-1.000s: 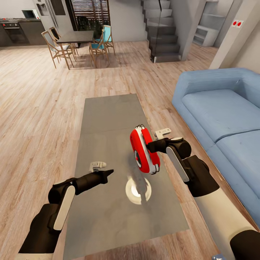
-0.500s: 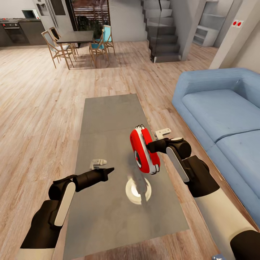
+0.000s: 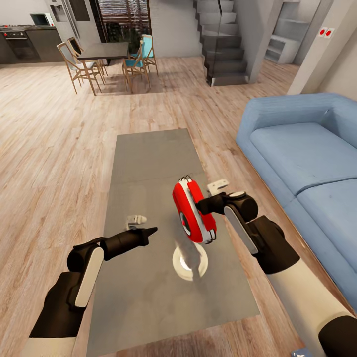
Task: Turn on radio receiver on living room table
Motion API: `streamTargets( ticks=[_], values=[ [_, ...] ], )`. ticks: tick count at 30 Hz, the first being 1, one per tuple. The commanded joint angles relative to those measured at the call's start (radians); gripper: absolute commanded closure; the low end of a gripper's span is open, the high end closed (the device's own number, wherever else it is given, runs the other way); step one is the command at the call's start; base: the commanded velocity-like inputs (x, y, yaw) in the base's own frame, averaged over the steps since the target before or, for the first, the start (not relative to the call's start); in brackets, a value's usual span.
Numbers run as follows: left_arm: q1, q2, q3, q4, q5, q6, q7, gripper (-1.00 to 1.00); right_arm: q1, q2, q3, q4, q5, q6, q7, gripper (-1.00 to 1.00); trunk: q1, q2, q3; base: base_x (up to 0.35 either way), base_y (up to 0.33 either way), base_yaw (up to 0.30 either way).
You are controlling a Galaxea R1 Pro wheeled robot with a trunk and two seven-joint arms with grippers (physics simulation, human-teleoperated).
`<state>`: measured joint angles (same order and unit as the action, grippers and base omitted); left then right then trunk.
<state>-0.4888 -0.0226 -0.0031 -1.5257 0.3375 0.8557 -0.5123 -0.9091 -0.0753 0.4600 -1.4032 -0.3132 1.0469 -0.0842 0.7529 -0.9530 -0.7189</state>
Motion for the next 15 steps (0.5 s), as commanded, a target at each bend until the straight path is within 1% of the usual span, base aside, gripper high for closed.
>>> streamTargets(
  ticks=[1, 4, 8, 9, 11, 13, 14, 15],
  values=[
    [-0.010, 0.000, -0.001, 0.000, 0.024, 0.000, 0.000, 1.00, 0.000, -0.006, 0.008, 0.000, 0.006, 0.000, 0.003, 1.00, 0.000, 0.000, 0.000, 0.000, 0.000, 0.000],
    [-0.029, 0.001, -0.001, 0.000, 0.038, 0.001, 0.001, 1.00, -0.001, -0.015, 0.011, 0.000, 0.006, 0.000, 0.004, 1.00, 0.000, 0.000, 0.000, 0.000, 0.000, 0.000],
    [-0.036, 0.003, -0.001, 0.001, 0.041, 0.010, 0.001, 1.00, 0.000, -0.024, 0.016, 0.000, 0.006, 0.000, 0.004, 1.00, 0.000, 0.000, 0.000, 0.000, 0.000, 0.000],
    [-0.038, 0.006, -0.001, 0.001, 0.041, 0.028, 0.001, 1.00, -0.001, -0.035, 0.019, -0.004, 0.006, 0.000, 0.004, 1.00, 0.000, 0.000, 0.000, 0.000, 0.000, 0.000],
    [-0.038, 0.009, -0.002, 0.002, 0.040, 0.032, 0.001, 1.00, -0.001, -0.050, 0.019, -0.012, 0.006, 0.000, 0.005, 1.00, 0.000, 0.000, 0.000, 0.000, 0.000, 0.000],
    [-0.039, 0.011, -0.001, 0.002, 0.040, 0.036, 0.001, 1.00, -0.001, -0.075, 0.020, -0.032, 0.004, 0.000, 0.013, 1.00, 0.000, 0.000, 0.000, 0.000, 0.000, 0.000],
    [-0.039, 0.012, -0.001, 0.002, 0.040, 0.037, 0.001, 1.00, -0.001, -0.081, 0.020, -0.039, 0.002, 0.000, 0.020, 1.00, 0.000, 0.000, 0.000, 0.000, 0.000, 0.000],
    [-0.039, 0.012, -0.001, 0.003, 0.039, 0.037, 0.000, 1.00, -0.001, -0.103, 0.020, -0.057, -0.007, 0.000, 0.054, 1.00, 0.000, 0.000, 0.000, 0.000, 0.000, 0.000]
  ],
)
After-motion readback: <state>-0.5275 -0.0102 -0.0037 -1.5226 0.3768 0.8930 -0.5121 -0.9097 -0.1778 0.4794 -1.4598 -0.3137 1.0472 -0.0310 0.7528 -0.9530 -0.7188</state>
